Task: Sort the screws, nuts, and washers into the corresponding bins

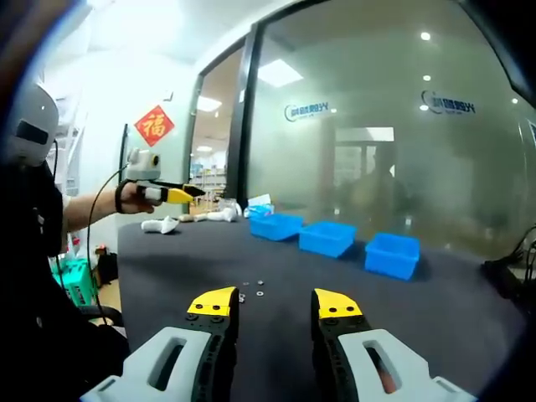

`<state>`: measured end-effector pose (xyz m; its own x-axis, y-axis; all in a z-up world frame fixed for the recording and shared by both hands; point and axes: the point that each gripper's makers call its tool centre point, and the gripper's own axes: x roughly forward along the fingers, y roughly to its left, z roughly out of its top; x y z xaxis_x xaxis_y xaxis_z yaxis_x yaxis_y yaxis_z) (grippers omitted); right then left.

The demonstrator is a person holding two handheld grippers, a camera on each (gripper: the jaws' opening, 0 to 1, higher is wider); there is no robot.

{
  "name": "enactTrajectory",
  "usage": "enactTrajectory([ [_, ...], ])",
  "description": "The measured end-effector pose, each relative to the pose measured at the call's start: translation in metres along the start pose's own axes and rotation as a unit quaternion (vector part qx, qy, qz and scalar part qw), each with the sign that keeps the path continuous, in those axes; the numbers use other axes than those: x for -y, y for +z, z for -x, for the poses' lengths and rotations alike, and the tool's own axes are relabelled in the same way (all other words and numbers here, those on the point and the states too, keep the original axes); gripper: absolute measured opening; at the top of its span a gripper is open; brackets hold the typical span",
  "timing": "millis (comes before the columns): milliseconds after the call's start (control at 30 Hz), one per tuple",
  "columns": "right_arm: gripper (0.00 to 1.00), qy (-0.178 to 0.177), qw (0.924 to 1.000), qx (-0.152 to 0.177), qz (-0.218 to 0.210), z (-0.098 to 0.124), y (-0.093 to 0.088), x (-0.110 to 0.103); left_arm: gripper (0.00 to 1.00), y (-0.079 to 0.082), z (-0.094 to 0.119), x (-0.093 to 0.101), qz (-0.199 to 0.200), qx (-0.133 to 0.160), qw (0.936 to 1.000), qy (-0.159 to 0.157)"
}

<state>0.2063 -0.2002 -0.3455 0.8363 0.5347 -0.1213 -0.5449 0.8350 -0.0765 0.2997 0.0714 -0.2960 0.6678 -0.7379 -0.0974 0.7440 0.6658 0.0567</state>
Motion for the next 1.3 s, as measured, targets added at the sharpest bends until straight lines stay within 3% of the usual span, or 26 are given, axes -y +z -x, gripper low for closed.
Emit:
enactTrajectory([
  [300,0.31,0.003,1.0,-0.002,0.001,-0.001,0.0,-0.001,0.47,-0.005,0.026,0.026,-0.013,-0.006,0.9993,-0.033],
  [533,0.31,0.008,0.9999,-0.009,0.001,-0.002,-0.005,-0.004,0.47,-0.014,0.031,0.036,-0.029,-0.034,0.9975,-0.054],
  [800,0.31,0.007,0.9999,-0.009,0.002,0.0,-0.005,-0.003,0.47,-0.018,0.024,0.041,-0.018,-0.051,0.996,-0.071],
  [1067,0.31,0.006,0.9999,-0.009,0.001,0.002,-0.006,-0.001,0.47,-0.03,0.014,0.048,-0.036,-0.096,0.9904,-0.093],
  [1300,0.31,0.006,1.0,-0.008,-0.001,0.002,-0.008,0.001,0.47,-0.036,0.0,0.049,-0.025,-0.116,0.9869,-0.11],
])
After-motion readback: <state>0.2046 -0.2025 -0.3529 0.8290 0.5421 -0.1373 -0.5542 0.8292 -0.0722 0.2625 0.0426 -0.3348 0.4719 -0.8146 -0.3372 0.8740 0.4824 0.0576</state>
